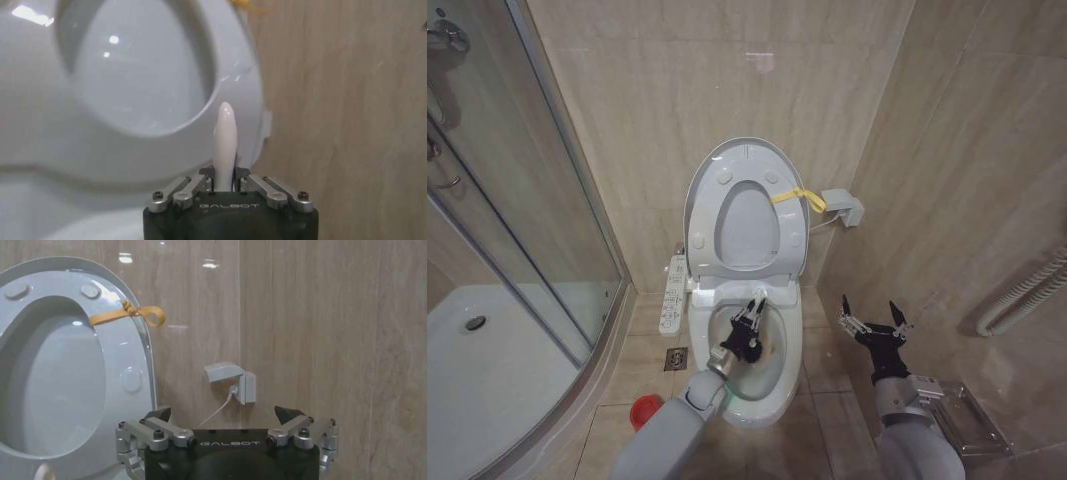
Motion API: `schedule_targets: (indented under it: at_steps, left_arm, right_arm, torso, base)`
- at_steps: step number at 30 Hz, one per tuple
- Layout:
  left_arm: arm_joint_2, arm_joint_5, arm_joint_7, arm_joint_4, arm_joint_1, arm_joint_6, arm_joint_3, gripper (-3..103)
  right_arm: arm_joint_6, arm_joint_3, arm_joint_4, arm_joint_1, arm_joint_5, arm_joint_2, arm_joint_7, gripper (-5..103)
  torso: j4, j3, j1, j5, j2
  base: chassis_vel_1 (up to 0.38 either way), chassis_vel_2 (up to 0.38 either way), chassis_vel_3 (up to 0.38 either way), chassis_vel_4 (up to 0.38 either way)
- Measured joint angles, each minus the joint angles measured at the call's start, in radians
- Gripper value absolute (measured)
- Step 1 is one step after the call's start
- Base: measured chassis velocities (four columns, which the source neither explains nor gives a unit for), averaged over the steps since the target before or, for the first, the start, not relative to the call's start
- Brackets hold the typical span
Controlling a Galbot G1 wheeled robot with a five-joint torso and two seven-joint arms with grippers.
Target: Open the toilet lid, clean the toilet bowl with a toilet brush, close the toilet lid, and flush.
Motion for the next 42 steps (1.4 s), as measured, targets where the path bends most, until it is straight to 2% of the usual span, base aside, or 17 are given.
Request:
schedule_targets:
  at_steps: [5,12,16,19,24,28,36,39,42]
  left_arm:
    - [-0.009,0.004,0.003,-0.037,0.003,0.001,0.03,19]
    - [-0.014,0.018,0.014,0.099,-0.042,-0.042,0.022,19]
    - [-0.006,0.022,0.014,0.128,-0.059,-0.054,0.009,19]
    - [-0.001,0.024,0.013,0.118,-0.062,-0.054,0.005,19]
    - [0.001,0.001,0.015,0.012,-0.055,-0.04,0.033,19]
    - [-0.012,-0.024,0.022,0.004,-0.051,-0.041,0.061,19]
    - [-0.033,-0.043,0.018,0.109,-0.049,-0.058,0.098,19]
    - [-0.031,0.003,0.01,0.164,-0.062,-0.061,0.074,19]
    - [-0.031,0.02,0.002,0.17,-0.072,-0.059,0.06,19]
  right_arm:
    - [0.0,0.0,0.0,0.0,0.0,0.0,0.0,100]
    - [0.0,0.0,0.0,0.0,0.0,0.0,0.0,100]
    - [0.0,0.0,0.0,0.0,0.0,0.0,0.0,100]
    - [0.0,0.0,0.0,0.0,0.0,0.0,0.0,100]
    - [0.0,0.0,0.0,0.0,0.0,0.0,0.0,100]
    - [0.0,0.0,0.0,0.0,0.0,0.0,0.0,100]
    - [0.0,0.0,0.0,0.0,0.0,0.0,0.0,100]
    - [0.0,0.0,0.0,0.0,0.0,0.0,0.0,100]
    - [0.0,0.0,0.0,0.0,0.0,0.0,0.0,100]
  torso:
    - [0.0,0.0,0.0,0.0,0.0]
    - [0.0003,0.0,0.0,0.0,0.0]
    - [0.0005,0.0,0.0,0.0001,0.0]
    - [0.0005,0.0,0.0,0.0001,0.0]
    - [0.0001,0.0,0.0,0.0,0.0]
    - [0.0001,0.0,0.0,0.0001,0.0]
    - [0.0003,0.0,0.0,0.0001,0.0]
    - [0.0004,0.0,0.0,0.0001,0.0]
    - [0.0005,0.0,0.0,0.0001,0.0]
  base:
    - [0.0,0.0,0.0,0.0]
    - [0.0,0.0,0.0,0.0]
    - [0.0,0.0,0.0,0.0]
    - [0.0,0.0,0.0,0.0]
    - [0.0,0.0,0.0,0.0]
    - [0.0,0.0,0.0,0.0]
    - [0.0,0.0,0.0,0.0]
    - [0.0,0.0,0.0,0.0]
    - [0.0,0.0,0.0,0.0]
